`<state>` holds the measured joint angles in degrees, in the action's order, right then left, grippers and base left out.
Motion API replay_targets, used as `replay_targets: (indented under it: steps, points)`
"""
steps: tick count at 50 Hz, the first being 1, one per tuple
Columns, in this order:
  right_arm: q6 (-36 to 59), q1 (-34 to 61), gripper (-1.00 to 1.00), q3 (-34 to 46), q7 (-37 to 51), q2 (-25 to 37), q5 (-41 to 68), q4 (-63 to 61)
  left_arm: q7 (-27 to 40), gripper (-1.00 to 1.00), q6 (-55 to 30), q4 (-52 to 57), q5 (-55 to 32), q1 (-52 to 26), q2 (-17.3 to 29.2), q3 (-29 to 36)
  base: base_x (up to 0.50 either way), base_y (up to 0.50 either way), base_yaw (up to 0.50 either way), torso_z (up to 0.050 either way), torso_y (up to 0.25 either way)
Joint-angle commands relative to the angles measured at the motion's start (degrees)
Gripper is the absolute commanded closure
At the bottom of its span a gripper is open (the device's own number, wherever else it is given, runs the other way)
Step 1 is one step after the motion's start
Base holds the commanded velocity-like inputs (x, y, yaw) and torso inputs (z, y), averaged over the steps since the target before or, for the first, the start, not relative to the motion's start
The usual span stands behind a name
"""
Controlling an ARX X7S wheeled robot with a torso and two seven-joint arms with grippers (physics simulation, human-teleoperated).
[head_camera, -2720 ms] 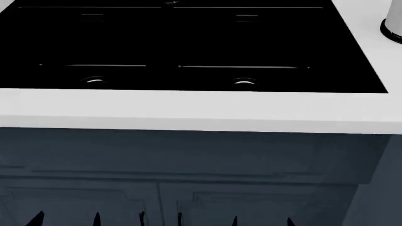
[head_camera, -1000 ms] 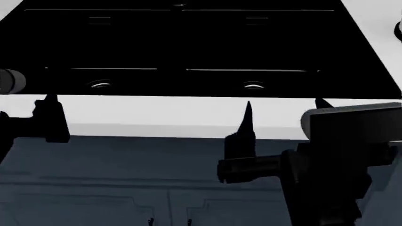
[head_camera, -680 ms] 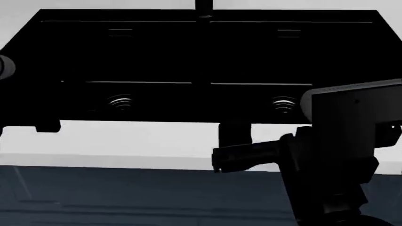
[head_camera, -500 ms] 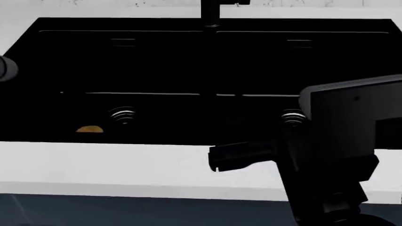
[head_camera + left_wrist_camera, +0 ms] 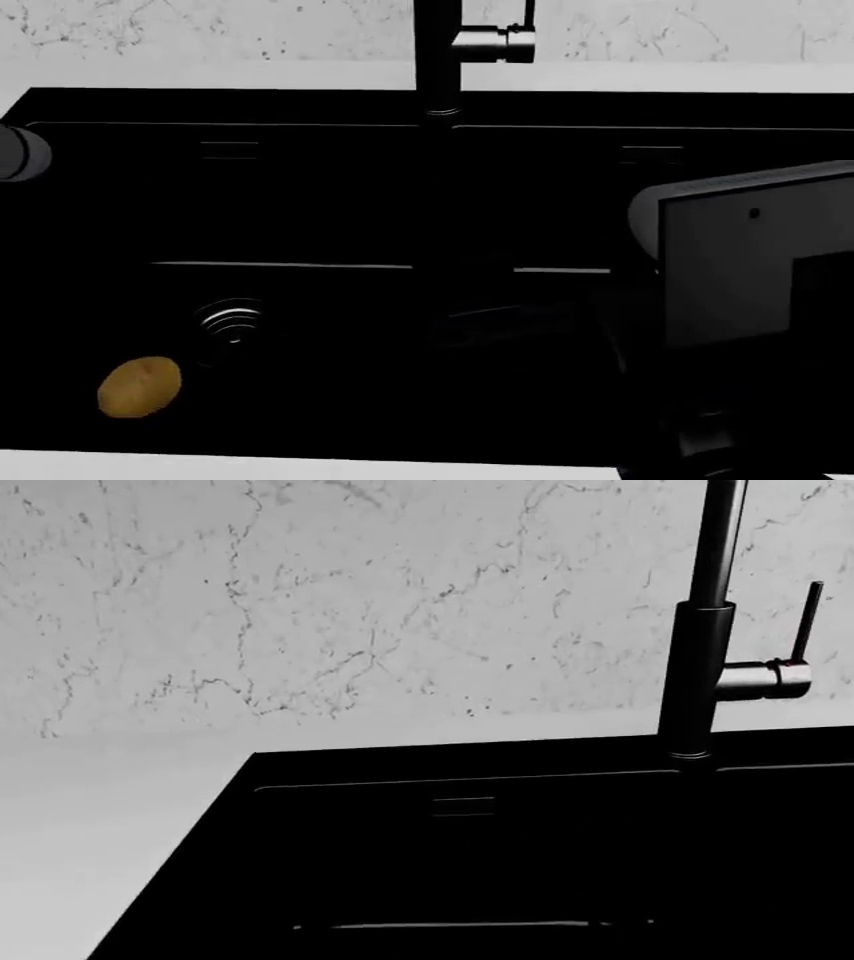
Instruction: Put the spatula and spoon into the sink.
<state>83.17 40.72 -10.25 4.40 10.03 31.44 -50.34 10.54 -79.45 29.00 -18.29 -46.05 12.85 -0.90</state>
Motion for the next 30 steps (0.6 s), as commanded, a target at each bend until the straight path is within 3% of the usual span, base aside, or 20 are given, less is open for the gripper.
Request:
replay_targets:
  steps: [1, 7, 25, 30]
  points:
    - [1.58, 0.66, -1.00, -1.92, -0.93, -1.75, 0.98, 0.52, -0.39, -1.00, -0.46, 0.13, 1.21, 0.05, -0.95, -1.26, 0.00, 0.00, 0.00, 0.000, 0.000]
    - [2.47, 1.18, -1.00, -0.39, 0.24, -1.01, 1.20, 0.38, -0.36, -1.00, -0.48, 0.06, 0.95, 0.11, -0.90, -1.38, 0.00, 0.12, 0.00, 0.000, 0.000]
    - [1.97, 1.22, -1.00, -1.64, 1.18, -1.19, 3.42, 0.94, -0.02, -1.00, 0.29, -0.76, 0.60, 0.78, -0.66, -1.09, 0.07, 0.49, 0.00, 0.000, 0.000]
    - [1.79, 0.95, -1.00, -2.00, 1.23, -1.11, 4.06, 1.07, 0.23, -1.00, 0.32, -0.79, 0.53, 0.89, -0.73, -0.98, 0.02, 0.05, 0.00, 0.000, 0.000]
